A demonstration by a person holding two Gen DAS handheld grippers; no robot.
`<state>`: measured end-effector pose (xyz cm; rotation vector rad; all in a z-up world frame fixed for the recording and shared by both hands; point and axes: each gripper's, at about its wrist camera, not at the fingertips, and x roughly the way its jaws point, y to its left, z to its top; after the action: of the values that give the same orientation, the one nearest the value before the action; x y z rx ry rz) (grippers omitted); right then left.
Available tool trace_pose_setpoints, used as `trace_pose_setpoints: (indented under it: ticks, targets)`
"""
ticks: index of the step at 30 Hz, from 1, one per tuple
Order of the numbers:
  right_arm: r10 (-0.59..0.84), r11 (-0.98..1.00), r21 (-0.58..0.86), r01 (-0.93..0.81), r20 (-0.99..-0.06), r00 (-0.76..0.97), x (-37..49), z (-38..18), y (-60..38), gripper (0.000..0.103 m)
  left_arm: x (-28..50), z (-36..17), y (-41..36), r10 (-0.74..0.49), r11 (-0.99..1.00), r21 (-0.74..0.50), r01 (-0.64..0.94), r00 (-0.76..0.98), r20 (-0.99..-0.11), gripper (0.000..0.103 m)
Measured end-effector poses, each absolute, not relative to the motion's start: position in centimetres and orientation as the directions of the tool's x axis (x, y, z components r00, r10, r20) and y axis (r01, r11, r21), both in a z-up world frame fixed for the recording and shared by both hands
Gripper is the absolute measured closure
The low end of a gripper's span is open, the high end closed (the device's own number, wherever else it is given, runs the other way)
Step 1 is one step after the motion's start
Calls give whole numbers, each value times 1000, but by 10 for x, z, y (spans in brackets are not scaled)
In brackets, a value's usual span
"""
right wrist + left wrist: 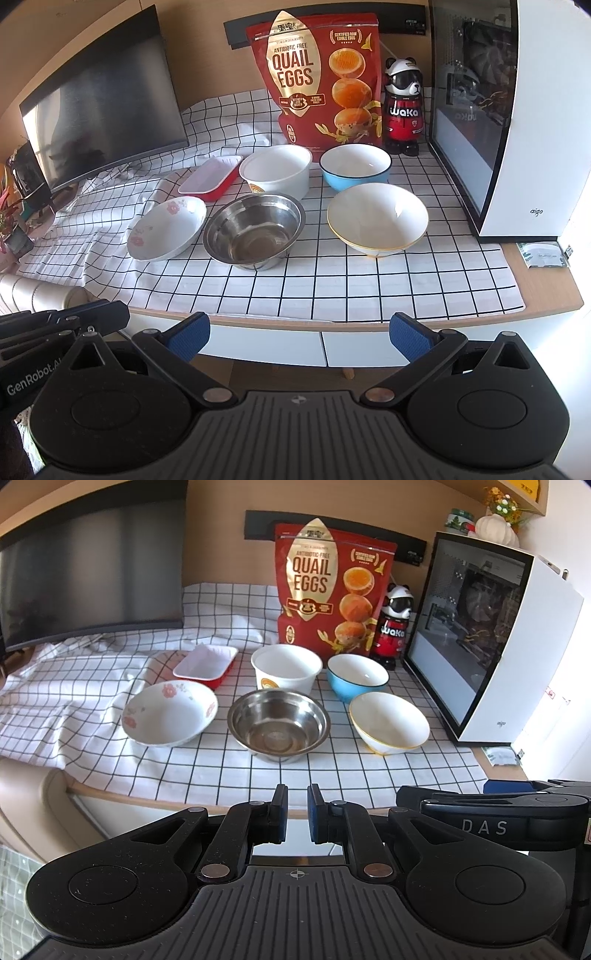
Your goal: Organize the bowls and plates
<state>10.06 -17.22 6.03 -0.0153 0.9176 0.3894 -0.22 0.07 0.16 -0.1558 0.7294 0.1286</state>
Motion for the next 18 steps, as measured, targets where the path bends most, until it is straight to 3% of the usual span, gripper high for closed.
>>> trace_pose_setpoints:
  ticks: [18]
  targets:
    - [319, 934, 159, -320, -774, 547, 112, 58, -167, 0, 0, 0, 2, 62, 981, -94, -168, 737, -673, 91]
